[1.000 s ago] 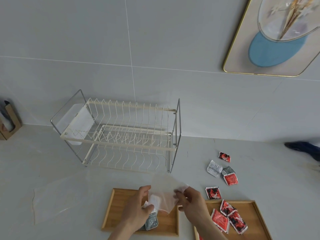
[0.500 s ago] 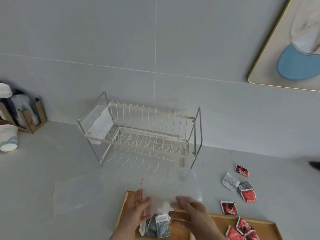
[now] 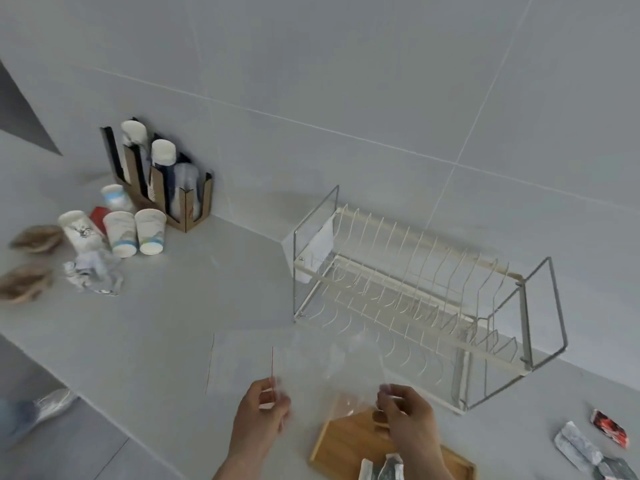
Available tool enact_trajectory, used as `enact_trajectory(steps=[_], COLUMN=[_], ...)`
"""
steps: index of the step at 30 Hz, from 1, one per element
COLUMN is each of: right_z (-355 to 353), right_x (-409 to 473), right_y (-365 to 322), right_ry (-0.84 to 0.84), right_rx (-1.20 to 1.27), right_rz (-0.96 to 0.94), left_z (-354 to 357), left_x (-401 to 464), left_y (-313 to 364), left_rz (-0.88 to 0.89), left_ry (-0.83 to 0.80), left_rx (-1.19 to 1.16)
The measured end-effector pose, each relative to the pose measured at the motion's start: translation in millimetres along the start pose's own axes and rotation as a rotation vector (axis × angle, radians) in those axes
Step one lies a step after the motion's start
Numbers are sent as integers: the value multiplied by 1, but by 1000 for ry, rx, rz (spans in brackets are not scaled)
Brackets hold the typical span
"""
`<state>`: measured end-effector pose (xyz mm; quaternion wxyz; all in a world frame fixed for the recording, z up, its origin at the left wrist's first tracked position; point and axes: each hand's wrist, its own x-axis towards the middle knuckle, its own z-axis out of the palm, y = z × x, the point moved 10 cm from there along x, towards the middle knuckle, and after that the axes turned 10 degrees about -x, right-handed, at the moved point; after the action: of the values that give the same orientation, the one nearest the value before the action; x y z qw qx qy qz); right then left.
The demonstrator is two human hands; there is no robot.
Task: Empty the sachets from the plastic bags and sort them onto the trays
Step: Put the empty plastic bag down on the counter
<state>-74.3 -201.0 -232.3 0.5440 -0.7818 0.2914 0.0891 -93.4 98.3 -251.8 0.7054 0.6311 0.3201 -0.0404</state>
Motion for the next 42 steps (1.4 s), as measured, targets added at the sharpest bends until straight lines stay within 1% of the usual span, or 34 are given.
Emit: enact_trajectory(steps=[2, 5, 10, 14, 18, 22, 25, 27, 30, 34, 38, 42], right_z=[22, 57, 110, 150, 177, 192, 203, 206, 205, 192, 172, 146], right_x=[1, 3, 3, 6, 6, -1, -5, -8, -11, -13, -14, -14], right_y=[-6, -17, -41, -51, -54, -59, -62, -62, -67, -76, -77, -70], right_ry=[19, -3, -86, -182, -220, -268, -334, -352, -303, -172, -84, -29], right_rx=[-83, -173, -235, -335, -439, -575, -732, -849, -991, -1141, -1241, -1265], right_rz=[-6, -29, -74, -84, -100, -130, -192, -234, -343, -466, -508, -489], left_z=[-24, -55, -91, -112, -116, -108, -107, -108, -107, -88, -61, -29], left_x=[12, 28, 58, 76, 88, 94, 95, 94, 90, 87, 84, 77], left_y=[4, 13, 24, 35, 47, 49, 47, 47, 56, 71, 77, 73], left_rz=[28, 67, 74, 81, 153, 230, 242, 274, 365, 517, 636, 673], left_ry=[69, 130, 172, 211, 167, 88, 78, 104, 126, 76, 0, -114], left_rx=[35, 115, 161, 241, 363, 588, 740, 801, 834, 939, 1070, 1164])
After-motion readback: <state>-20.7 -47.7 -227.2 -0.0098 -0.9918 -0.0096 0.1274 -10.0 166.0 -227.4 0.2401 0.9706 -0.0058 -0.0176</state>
